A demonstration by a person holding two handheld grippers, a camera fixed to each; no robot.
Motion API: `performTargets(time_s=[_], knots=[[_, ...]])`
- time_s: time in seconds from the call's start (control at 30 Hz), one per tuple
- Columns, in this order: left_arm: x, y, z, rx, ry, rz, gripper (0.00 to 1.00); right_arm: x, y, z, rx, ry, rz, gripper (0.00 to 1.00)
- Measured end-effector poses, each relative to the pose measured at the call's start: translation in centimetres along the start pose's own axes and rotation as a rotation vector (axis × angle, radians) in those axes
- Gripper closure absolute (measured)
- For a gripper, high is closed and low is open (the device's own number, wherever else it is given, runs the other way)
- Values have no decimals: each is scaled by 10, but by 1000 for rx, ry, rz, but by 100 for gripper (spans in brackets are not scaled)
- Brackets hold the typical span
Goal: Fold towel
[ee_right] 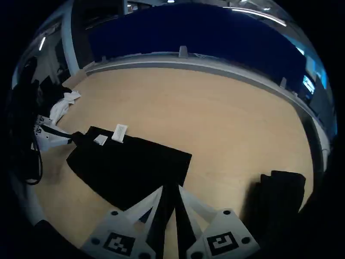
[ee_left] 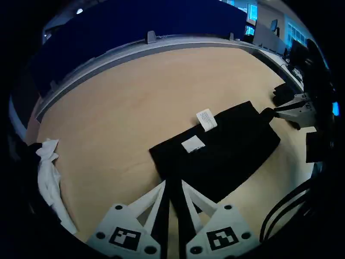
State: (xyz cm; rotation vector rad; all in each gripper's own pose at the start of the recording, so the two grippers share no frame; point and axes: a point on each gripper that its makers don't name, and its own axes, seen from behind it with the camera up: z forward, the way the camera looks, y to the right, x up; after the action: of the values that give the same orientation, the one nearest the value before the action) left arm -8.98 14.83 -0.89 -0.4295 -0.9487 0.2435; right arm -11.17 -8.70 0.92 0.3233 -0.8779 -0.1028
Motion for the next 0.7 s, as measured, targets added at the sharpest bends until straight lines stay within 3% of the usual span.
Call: performTargets(time_s=[0.33,0.7], knots=[[-3,-5,16,9,-8,3,74,-6,9,18,-41,-15,21,84],[3,-17,21,31,-2,4,59,-3,15,28,-88,-18,2,42]])
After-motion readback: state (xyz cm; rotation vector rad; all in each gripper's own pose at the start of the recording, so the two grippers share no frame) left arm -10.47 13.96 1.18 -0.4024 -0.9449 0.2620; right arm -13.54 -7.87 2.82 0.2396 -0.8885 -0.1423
